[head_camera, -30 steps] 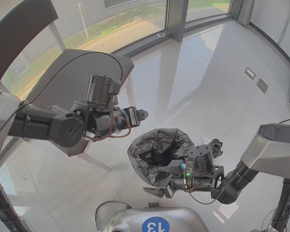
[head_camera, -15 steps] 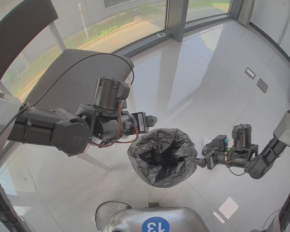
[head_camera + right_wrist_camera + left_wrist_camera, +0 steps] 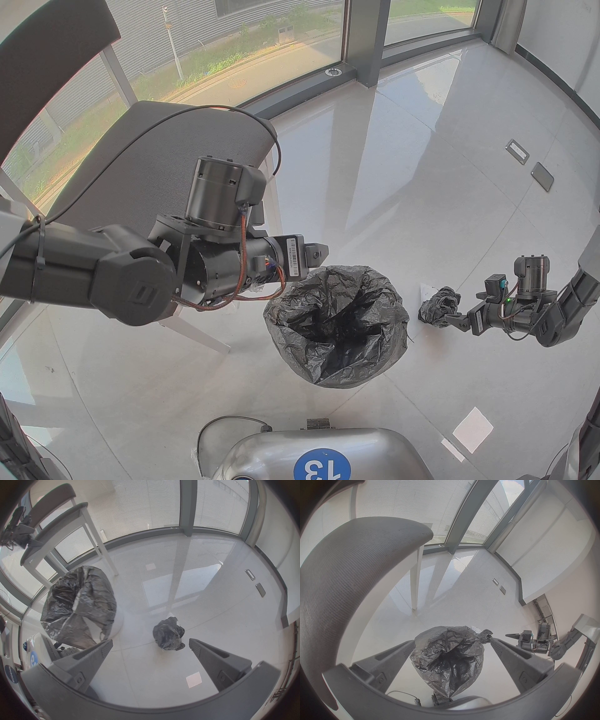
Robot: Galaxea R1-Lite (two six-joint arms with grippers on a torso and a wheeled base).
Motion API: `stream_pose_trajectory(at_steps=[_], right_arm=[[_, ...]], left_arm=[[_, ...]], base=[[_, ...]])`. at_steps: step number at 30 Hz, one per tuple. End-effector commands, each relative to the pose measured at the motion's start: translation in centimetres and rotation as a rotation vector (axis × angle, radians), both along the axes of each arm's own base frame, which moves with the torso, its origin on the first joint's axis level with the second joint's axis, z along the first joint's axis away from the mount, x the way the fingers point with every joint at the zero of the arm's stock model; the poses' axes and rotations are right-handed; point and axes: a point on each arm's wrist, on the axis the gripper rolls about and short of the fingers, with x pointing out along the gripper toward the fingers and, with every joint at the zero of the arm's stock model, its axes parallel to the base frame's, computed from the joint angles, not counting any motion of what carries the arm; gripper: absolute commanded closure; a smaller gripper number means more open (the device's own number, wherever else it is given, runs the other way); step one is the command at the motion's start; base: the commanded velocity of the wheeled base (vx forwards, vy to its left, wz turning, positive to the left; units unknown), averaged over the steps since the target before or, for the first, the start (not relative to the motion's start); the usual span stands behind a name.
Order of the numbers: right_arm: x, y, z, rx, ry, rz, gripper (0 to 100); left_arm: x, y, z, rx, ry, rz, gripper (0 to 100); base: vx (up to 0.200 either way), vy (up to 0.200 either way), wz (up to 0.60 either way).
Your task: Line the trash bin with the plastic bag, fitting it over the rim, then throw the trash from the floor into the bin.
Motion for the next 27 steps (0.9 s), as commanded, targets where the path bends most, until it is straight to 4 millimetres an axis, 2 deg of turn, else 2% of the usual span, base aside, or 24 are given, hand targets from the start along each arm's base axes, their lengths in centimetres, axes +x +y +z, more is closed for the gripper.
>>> stream_pose_trajectory(at_steps=[1,11,21,27], right_arm=[[1.8,-1.0,-2.0,-0.002,0.035,-0.027,0],[4.6,-1.7,-4.8,0.000,0.090,-0.042,0],[8.4,-1.8,-8.0,0.008,0.080,-0.045,0],[9.9,-2.0,-7.7,0.022,0.060,-0.057,0]], left_arm=[[-0.6,0.2,0.6,-0.008,-0.012,-0.007,0],[-0.7,0.3,0.8,-0.012,-0.017,-0.007,0],[-0.8,0.2,0.8,-0.011,-0.014,-0.009,0],[-1.0,-0.1,0.7,-0.010,-0.013,-0.017,0]], base=[[0.000,0.000,0.00],[0.000,0.000,0.00],[0.000,0.000,0.00],[0.000,0.000,0.00]])
